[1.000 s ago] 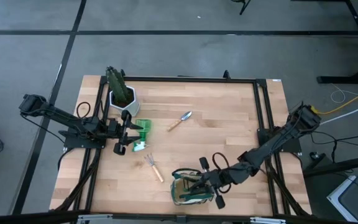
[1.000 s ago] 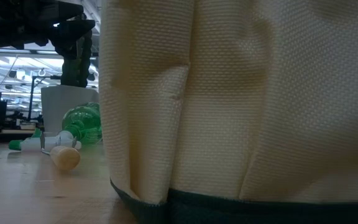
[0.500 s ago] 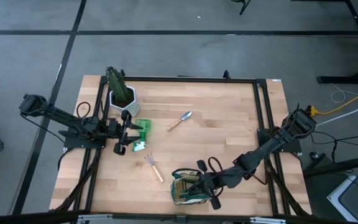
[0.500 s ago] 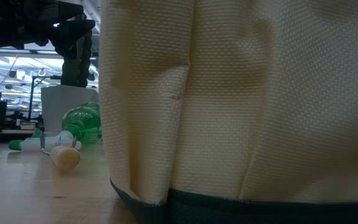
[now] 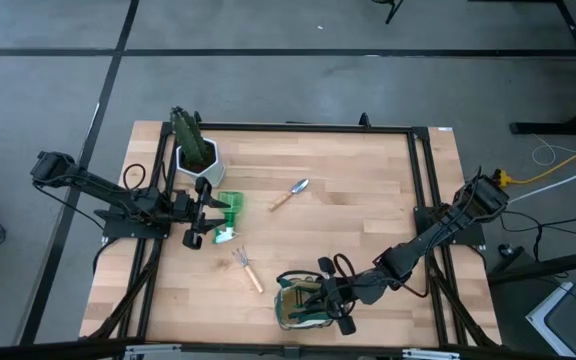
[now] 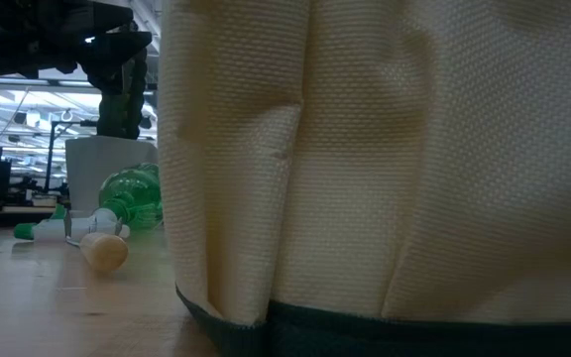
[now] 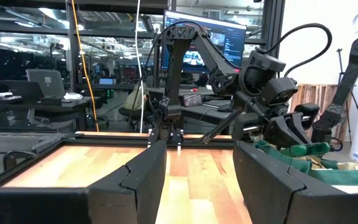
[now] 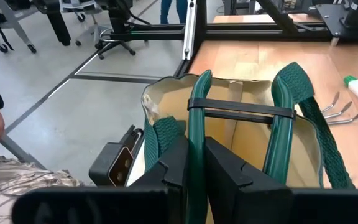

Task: Pick & Place Garden tools in Gardening bag
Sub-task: Put the green shear scissors into the brown gardening bag, then move the brown gardening bag to the top of the table

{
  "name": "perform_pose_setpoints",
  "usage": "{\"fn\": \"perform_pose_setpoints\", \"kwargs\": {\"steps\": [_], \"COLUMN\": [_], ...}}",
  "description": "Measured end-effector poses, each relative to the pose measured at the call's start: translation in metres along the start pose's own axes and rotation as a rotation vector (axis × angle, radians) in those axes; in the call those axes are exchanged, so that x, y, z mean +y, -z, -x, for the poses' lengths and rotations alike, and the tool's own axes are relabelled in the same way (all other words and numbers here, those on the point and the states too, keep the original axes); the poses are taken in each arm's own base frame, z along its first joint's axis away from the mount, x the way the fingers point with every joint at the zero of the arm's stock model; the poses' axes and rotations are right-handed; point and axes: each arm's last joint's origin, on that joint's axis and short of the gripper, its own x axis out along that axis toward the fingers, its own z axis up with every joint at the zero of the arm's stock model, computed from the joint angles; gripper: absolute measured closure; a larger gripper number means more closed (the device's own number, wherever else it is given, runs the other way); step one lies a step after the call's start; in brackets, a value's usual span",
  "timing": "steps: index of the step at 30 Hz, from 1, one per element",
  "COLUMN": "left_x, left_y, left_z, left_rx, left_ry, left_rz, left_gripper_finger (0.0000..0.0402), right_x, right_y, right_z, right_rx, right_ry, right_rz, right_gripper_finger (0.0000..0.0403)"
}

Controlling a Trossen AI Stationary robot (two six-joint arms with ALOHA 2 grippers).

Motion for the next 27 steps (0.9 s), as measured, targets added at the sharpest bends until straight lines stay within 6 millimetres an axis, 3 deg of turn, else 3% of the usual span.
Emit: {"fn": "perform_pose_setpoints", "kwargs": {"steps": [12,27], "left_x": [0.0000,0.0000], "left_y": [0.0001,0.0000], "left_z": [0.0000,0.0000], "left_rx": [0.000,0.000], "left_ry": [0.000,0.000], "left_rz": [0.000,0.000], "left_gripper_finger": [0.0219,0.0219], "right_x": [-0.0005,-0.0003], "right_y": [-0.0001,-0.0002], "right_z": [-0.0001,-0.0001], "right_rx": [0.000,-0.001], "right_ry": [0.000,-0.001], "right_rz": [0.027,0.032], "right_gripper_finger": [0.0359,0.0277]}}
